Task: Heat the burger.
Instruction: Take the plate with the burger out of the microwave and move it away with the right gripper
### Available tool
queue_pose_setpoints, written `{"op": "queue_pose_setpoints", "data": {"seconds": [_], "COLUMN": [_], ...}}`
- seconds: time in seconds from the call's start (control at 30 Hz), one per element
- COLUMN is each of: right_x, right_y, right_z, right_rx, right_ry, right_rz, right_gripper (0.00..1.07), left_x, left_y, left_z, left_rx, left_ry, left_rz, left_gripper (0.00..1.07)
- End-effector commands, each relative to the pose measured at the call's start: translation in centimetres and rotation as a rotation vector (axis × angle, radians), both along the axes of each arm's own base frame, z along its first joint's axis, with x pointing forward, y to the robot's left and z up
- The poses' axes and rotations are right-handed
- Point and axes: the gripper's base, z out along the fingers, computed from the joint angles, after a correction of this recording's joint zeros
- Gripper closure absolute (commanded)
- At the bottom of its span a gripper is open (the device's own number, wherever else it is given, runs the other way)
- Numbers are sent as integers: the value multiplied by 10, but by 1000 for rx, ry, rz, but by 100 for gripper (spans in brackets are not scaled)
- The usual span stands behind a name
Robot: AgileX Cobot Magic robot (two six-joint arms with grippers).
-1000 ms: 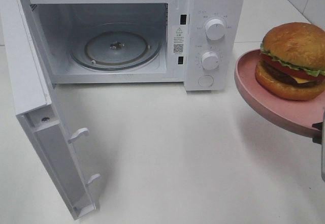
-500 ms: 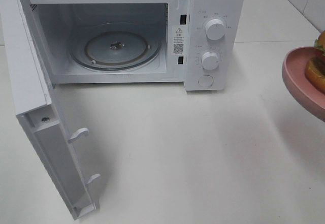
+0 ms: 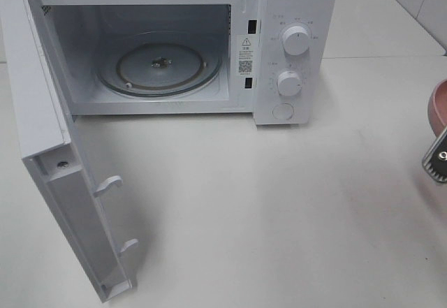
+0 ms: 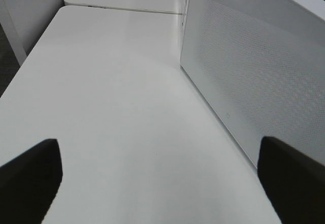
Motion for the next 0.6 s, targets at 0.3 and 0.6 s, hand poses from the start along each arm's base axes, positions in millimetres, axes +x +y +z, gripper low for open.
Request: {"op": "queue_pose_setpoints", "data": {"seconds": [0.3, 0.6], "right_x": [24, 42], "right_y": [11, 26], "right_z": [-5, -23], "right_rx": [-59, -72], "right_ry": [-79, -106], "right_rz": [-205, -394], "right_gripper": [107, 107], "left_x": [-2, -2], "left_y": [0, 0], "left_z": [-1, -1], "left_rx": [-1, -1], "left_ry": [-22, -22], "left_rz": [2, 2], "left_gripper": [6, 6]}}
